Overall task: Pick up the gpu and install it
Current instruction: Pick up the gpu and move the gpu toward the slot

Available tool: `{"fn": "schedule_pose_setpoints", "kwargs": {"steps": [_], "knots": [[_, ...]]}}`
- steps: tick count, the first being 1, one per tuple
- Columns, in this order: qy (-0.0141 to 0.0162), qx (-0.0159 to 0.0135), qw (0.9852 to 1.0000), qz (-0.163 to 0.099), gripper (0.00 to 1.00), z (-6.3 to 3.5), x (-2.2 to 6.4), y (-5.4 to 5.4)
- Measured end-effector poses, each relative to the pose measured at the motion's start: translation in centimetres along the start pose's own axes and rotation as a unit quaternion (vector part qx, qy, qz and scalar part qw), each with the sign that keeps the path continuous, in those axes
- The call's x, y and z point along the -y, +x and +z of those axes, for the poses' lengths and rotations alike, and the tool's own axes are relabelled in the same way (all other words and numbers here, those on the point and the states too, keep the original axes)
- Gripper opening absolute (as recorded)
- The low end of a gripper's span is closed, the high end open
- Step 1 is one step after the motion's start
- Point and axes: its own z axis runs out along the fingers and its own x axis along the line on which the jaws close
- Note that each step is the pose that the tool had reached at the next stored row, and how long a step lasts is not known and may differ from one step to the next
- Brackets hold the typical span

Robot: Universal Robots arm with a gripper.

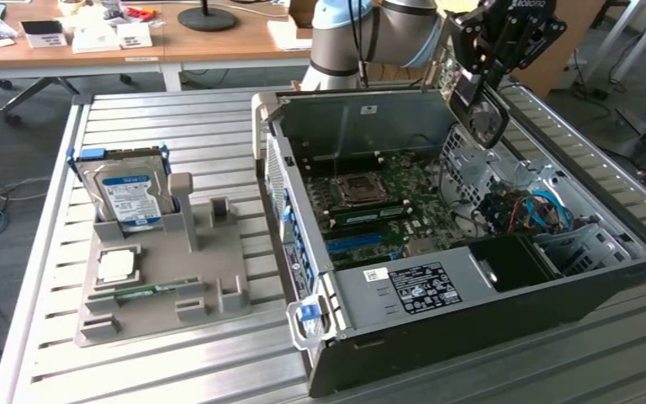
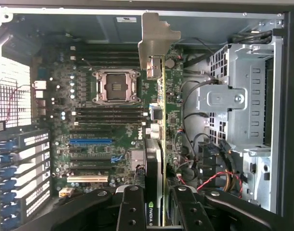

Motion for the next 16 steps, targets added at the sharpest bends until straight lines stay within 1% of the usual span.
{"fn": "schedule_pose_setpoints", "kwargs": {"steps": [16], "knots": [[0.0, 0.0, 1.0, 0.0, 0.27, 0.06, -0.07, -2.4]]}}
